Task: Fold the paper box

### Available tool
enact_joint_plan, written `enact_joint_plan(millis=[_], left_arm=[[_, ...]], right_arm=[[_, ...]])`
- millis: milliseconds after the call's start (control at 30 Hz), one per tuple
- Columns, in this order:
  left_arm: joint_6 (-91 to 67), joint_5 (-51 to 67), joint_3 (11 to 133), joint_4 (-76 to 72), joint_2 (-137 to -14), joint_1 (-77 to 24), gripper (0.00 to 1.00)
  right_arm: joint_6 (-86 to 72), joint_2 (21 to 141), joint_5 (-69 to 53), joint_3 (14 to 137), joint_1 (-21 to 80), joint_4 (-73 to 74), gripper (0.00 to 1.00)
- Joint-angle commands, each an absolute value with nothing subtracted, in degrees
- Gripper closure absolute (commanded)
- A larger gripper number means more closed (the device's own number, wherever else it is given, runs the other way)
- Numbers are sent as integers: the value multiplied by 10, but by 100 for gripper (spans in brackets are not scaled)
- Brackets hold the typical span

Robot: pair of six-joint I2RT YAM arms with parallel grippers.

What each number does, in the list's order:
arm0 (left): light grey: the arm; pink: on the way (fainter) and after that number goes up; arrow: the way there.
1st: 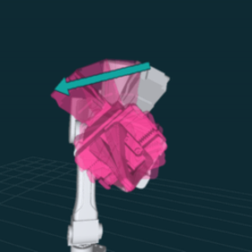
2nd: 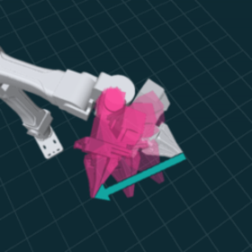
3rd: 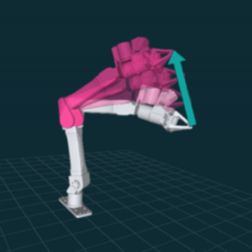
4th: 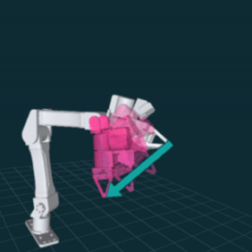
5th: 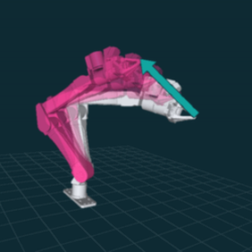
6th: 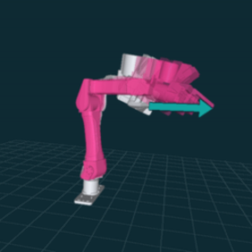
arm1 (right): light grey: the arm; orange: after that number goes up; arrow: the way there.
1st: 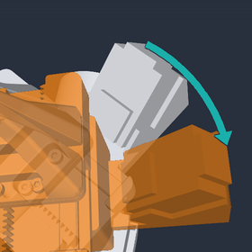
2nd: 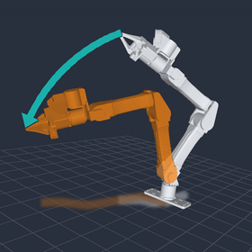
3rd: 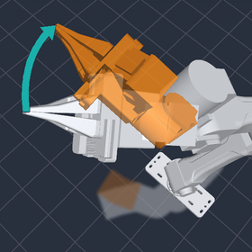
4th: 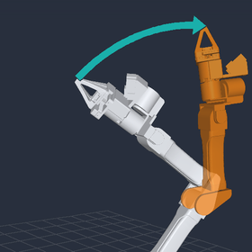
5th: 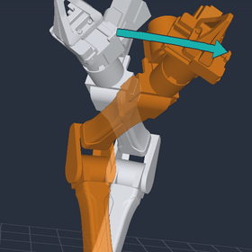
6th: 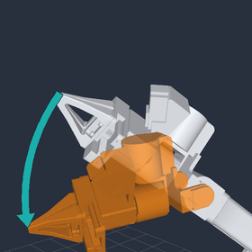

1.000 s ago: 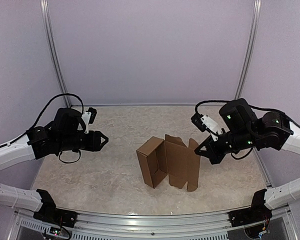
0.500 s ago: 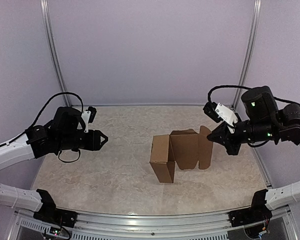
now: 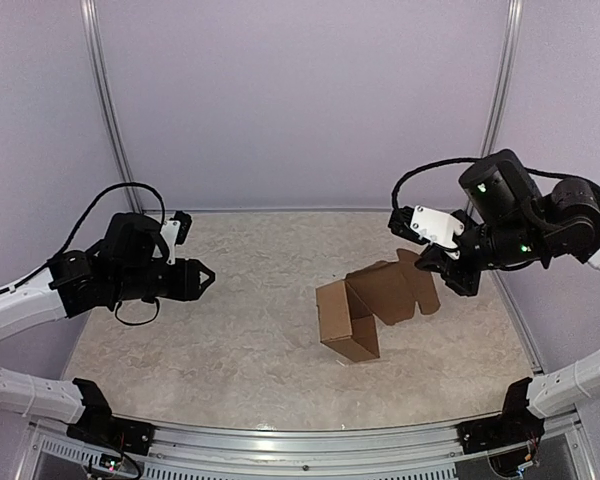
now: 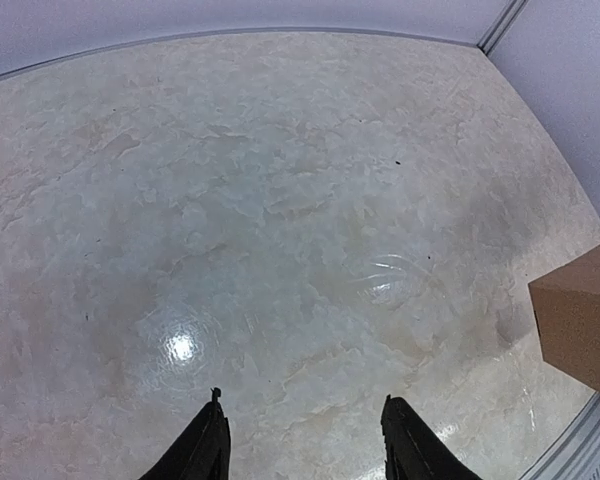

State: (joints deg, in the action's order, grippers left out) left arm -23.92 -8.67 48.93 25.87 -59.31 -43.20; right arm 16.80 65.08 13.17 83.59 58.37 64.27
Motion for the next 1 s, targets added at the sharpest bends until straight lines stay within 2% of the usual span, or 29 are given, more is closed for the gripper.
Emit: enact_joint_plan(millis=[0,233,700,967], left_arm=[[-236,-99,496,270,-575,-438,49],[-241,-99,483,266,-562,-442,49],[-238,-85,453,242,-537,-444,49],[-240,-73,442,232,-537,-446,49]], right_arm=[[205,699,149,859,584,676,100],[225,811,160,925,601,711,100],[230,1055,183,1137,624,788,100],[246,1154,192,1251,637,810,91]])
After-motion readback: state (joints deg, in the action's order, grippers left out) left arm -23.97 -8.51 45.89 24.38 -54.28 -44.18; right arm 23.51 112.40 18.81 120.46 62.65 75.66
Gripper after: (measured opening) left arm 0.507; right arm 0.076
